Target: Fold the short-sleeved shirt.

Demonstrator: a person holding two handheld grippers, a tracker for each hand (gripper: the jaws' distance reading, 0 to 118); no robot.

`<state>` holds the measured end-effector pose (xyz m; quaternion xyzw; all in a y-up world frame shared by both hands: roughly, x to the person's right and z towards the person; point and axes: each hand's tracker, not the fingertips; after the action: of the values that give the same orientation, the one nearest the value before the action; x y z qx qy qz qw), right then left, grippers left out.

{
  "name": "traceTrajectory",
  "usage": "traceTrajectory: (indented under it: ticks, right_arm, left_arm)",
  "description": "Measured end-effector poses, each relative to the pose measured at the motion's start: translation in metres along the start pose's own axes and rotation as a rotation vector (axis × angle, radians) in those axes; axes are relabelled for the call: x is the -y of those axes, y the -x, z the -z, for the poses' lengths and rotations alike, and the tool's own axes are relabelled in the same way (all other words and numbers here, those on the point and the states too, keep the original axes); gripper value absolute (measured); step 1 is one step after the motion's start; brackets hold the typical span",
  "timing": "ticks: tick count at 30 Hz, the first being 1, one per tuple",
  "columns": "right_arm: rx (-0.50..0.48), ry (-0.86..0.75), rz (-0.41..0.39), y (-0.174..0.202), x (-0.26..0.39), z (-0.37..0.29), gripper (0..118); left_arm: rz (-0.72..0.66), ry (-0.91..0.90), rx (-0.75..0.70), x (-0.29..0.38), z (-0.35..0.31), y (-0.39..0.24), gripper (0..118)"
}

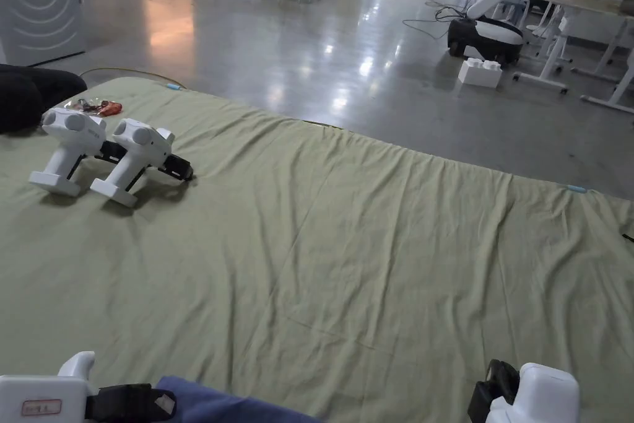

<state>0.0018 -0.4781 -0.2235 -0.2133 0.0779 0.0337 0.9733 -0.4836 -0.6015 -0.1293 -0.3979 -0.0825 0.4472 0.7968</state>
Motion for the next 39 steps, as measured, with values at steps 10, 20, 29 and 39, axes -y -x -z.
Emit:
traceTrajectory:
  ticks: [10,20,29,39]
  right_arm:
    - [-0.03,0.038,-0.006,0.01,0.004,0.004,7]
    - [-0.036,0.043,-0.025,0.01,0.002,0.001,7]
    - [-0.031,0.032,-0.011,-0.002,-0.001,0.0,7]
    - [-0.054,0.02,0.017,-0.007,-0.001,0.0,7]
  left_arm:
    - [-0.04,0.077,0.077,-0.002,0.019,0.007,18]
    - [0.005,0.041,-0.002,0.003,0.007,-0.01,10]
    - [0.183,-0.037,-0.112,-0.019,-0.044,-0.054,10]
    - [0.286,-0.108,-0.415,-0.032,-0.092,-0.1,10]
